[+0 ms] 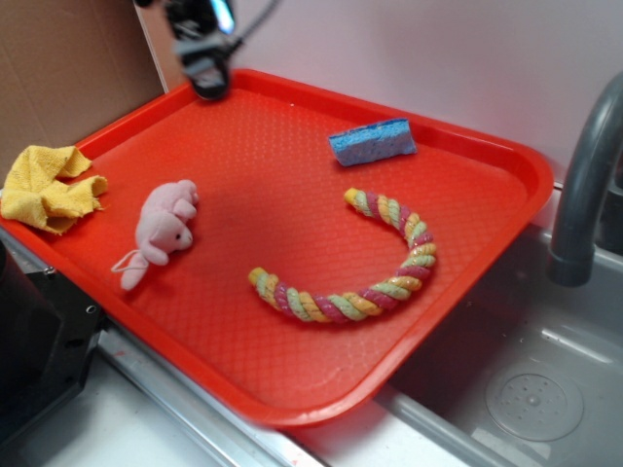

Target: Grab the blue sponge.

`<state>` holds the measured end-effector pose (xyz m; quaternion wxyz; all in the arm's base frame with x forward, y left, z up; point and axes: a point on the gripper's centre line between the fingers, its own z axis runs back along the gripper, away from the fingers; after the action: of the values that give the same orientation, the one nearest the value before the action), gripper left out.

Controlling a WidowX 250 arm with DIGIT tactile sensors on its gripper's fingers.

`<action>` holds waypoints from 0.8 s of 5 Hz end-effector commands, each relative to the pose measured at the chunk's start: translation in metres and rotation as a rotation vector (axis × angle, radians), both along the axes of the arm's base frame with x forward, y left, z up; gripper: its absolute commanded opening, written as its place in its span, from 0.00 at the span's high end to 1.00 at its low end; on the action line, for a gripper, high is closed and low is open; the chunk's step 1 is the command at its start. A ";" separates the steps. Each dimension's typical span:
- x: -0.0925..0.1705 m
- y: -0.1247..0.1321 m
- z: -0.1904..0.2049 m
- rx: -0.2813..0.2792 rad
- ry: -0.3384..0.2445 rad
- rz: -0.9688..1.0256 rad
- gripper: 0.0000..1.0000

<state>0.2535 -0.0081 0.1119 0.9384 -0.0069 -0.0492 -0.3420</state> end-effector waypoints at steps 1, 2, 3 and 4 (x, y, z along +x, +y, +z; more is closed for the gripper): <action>0.052 -0.022 -0.015 -0.043 -0.058 0.007 0.00; 0.063 -0.029 -0.025 -0.003 -0.050 0.058 0.00; 0.077 -0.034 -0.042 -0.014 -0.043 0.058 0.00; 0.085 -0.050 -0.051 0.021 -0.002 0.036 0.00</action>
<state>0.3259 -0.0454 0.0389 0.9484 -0.0034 -0.0093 -0.3169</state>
